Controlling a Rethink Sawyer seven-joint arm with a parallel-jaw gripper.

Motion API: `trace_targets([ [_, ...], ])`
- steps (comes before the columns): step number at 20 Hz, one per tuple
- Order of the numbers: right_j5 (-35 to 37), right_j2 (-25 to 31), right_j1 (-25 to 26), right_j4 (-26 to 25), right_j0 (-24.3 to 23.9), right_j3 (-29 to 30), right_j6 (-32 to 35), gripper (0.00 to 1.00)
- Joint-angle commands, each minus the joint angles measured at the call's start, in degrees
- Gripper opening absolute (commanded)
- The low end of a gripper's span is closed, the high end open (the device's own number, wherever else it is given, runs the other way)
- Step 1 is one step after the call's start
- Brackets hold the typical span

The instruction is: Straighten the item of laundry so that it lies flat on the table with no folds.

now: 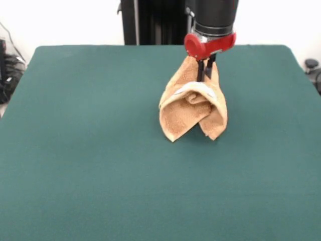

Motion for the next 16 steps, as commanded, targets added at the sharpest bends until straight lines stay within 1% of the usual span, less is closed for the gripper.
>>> trace_targets([
  [1, 4.8, 9.4, -0.4, -0.7, -7.2, 3.0, -13.4, 0.00],
  [4, 5.6, 10.6, -1.1, -0.6, -7.7, 3.4, -12.9, 0.00],
  [10, 10.4, 14.5, -6.7, 3.6, -9.9, 6.3, -11.4, 0.00],
  [16, 12.1, 17.2, -8.1, 4.0, -11.5, 6.8, -11.6, 0.00],
])
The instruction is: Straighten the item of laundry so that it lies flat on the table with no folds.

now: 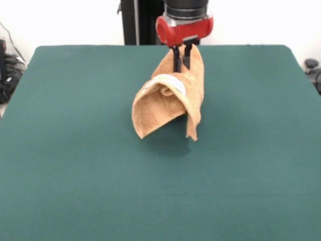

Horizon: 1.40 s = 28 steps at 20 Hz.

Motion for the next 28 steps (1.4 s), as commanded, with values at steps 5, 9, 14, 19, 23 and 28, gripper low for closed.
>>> trace_targets([
  [5, 8.8, 11.2, -4.3, 3.1, -0.8, 5.3, -11.4, 0.00],
  [9, 9.2, 11.3, -4.4, 2.4, -0.7, 5.2, -10.9, 0.00],
  [14, 8.3, 10.2, -2.8, -0.3, -0.3, 4.2, -10.0, 0.00],
  [19, 7.8, 9.9, -3.1, -0.8, -0.7, 4.5, -9.8, 0.00],
  [23, 8.4, 9.7, -2.6, -0.8, 0.1, 3.7, -9.3, 0.00],
  [28, 9.8, 11.0, -3.3, -0.3, -0.9, 3.9, -11.9, 0.00],
])
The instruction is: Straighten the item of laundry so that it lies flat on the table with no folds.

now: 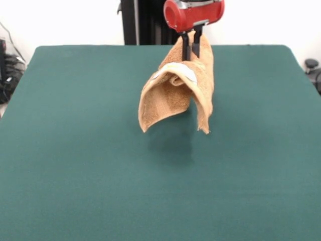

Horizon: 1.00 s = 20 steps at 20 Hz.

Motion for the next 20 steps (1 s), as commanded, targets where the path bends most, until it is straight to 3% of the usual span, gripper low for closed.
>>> trace_targets([
  [1, 6.6, 6.1, 0.2, -0.6, 0.4, 3.6, -11.7, 0.00],
  [12, 7.3, 6.5, 0.9, -0.2, 0.6, 2.4, -11.0, 0.00],
  [13, 8.0, 5.9, 0.6, 0.0, 0.9, 2.5, -10.2, 1.00],
  [20, 7.1, 6.4, 0.1, 1.6, 0.3, 2.8, -8.5, 1.00],
])
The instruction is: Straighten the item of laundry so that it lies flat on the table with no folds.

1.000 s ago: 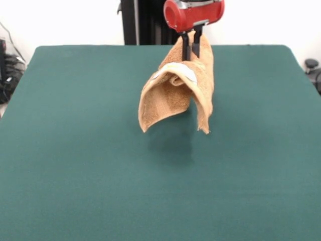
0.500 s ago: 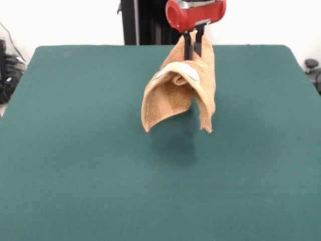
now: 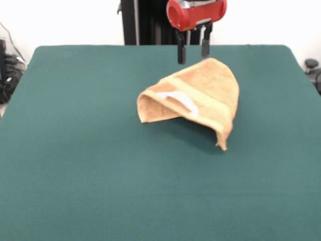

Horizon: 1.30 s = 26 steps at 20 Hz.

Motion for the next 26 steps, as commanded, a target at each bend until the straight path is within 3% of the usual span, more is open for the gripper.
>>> trace_targets([
  [1, 6.7, 5.6, 0.4, 1.4, 0.7, 1.8, -8.8, 1.00],
  [9, 4.4, 5.0, 0.9, 1.0, 2.4, 1.4, -5.9, 1.00],
  [17, -0.8, 1.6, 6.7, -4.0, 5.8, -2.1, -2.6, 1.00],
  [26, 0.0, 0.6, 8.2, -6.0, 4.6, -3.0, -3.9, 1.00],
])
